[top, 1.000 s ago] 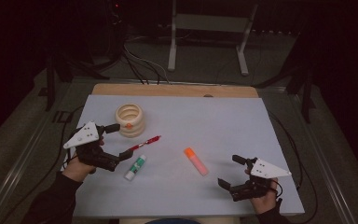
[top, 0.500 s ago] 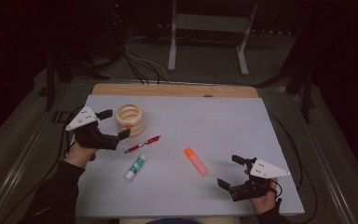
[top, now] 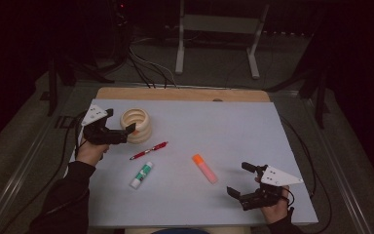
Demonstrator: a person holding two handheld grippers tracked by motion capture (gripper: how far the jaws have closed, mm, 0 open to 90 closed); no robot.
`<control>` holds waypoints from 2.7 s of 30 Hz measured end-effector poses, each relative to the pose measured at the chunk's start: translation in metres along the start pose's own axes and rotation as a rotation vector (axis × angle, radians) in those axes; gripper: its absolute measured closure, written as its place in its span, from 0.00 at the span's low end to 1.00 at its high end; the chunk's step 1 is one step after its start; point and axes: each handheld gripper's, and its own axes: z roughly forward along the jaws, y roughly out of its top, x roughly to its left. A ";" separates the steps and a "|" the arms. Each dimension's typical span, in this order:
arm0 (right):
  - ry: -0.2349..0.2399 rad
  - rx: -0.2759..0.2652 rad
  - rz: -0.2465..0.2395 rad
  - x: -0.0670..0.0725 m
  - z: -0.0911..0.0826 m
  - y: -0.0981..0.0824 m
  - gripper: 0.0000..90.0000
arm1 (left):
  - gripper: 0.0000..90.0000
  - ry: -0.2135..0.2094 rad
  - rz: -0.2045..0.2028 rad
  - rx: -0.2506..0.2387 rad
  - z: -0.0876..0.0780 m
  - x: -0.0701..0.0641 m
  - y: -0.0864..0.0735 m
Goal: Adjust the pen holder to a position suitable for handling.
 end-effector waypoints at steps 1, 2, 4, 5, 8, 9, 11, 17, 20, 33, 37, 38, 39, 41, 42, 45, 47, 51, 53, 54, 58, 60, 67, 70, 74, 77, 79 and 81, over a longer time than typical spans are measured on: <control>0.003 -0.002 0.001 0.000 0.000 0.000 0.00 | 0.00 0.015 -0.012 0.013 0.002 0.001 0.000; 0.002 -0.001 0.000 0.000 0.000 0.000 0.00 | 0.00 0.033 -0.016 0.021 0.004 0.003 -0.001; 0.003 -0.001 0.000 0.000 0.000 0.000 0.00 | 0.00 0.054 -0.036 0.051 0.008 0.006 -0.001; 0.003 -0.001 0.001 0.000 0.000 0.000 0.00 | 0.00 0.054 -0.048 0.063 0.010 0.008 -0.002; 0.005 -0.001 0.002 -0.001 0.000 0.000 0.00 | 0.00 0.070 -0.073 0.090 0.017 0.011 -0.004; 0.004 0.001 0.002 0.000 0.001 0.000 0.00 | 0.00 0.078 -0.081 0.083 0.018 0.012 -0.005; 0.006 0.002 0.003 0.000 0.001 0.000 0.00 | 0.00 0.091 -0.111 0.090 0.021 0.014 -0.005; 0.006 0.005 0.003 0.000 0.001 -0.001 0.00 | 0.01 0.119 -0.169 0.135 0.031 0.019 -0.005; 0.004 0.006 0.002 0.000 0.001 -0.001 0.00 | 0.02 0.133 -0.191 0.149 0.035 0.021 -0.005; 0.003 0.010 0.003 -0.001 0.002 -0.001 0.00 | 0.23 0.223 -0.273 0.224 0.055 0.026 -0.010; 0.004 0.009 0.003 -0.001 0.002 -0.001 0.00 | 0.37 0.247 -0.296 0.233 0.060 0.028 -0.012; 0.004 0.009 0.003 -0.001 0.002 -0.001 0.00 | 0.40 0.252 -0.302 0.236 0.061 0.029 -0.012; 0.002 0.009 0.002 -0.001 0.002 -0.001 0.00 | 0.44 0.251 -0.305 0.240 0.062 0.029 -0.013; 0.002 0.009 0.005 -0.001 0.001 -0.001 0.00 | 0.49 0.268 -0.312 0.250 0.064 0.029 -0.014; 0.001 0.009 0.005 -0.002 0.001 -0.001 0.00 | 0.52 0.265 -0.322 0.252 0.065 0.029 -0.015; 0.000 0.010 0.006 -0.002 0.001 -0.001 0.00 | 0.59 0.271 -0.338 0.264 0.067 0.030 -0.017; -0.001 0.011 0.005 -0.002 0.001 -0.001 0.00 | 0.63 0.282 -0.349 0.271 0.069 0.030 -0.019; -0.002 0.013 0.006 -0.002 0.001 -0.001 0.00 | 0.70 0.302 -0.369 0.278 0.070 0.031 -0.019; -0.002 0.015 0.003 -0.002 0.002 -0.001 0.00 | 0.74 0.314 -0.373 0.283 0.070 0.030 -0.018; -0.001 0.015 0.004 -0.002 0.002 -0.001 0.00 | 0.77 0.327 -0.374 0.288 0.071 0.029 -0.017; -0.002 0.014 0.003 -0.002 0.002 -0.001 0.00 | 0.80 0.350 -0.367 0.299 0.073 0.026 -0.015; -0.003 0.014 0.005 -0.002 0.001 -0.001 0.00 | 0.81 0.356 -0.354 0.304 0.073 0.025 -0.014; -0.003 0.013 0.008 -0.003 0.001 -0.001 0.00 | 0.85 0.337 -0.339 0.296 0.071 0.021 -0.009; -0.002 0.013 0.009 -0.003 0.001 -0.001 0.00 | 0.85 0.328 -0.327 0.293 0.071 0.017 -0.004; -0.003 0.012 0.010 -0.003 0.001 -0.001 0.00 | 0.85 0.309 -0.309 0.289 0.072 0.010 0.003; -0.004 0.011 0.011 -0.003 0.001 -0.001 0.00 | 0.85 0.293 -0.306 0.289 0.074 0.005 0.007; -0.004 0.010 0.012 -0.003 0.001 -0.001 0.00 | 0.85 0.284 -0.301 0.292 0.077 0.001 0.009; -0.005 0.012 0.011 -0.003 0.001 -0.001 0.00 | 0.85 0.275 -0.295 0.298 0.079 -0.003 0.011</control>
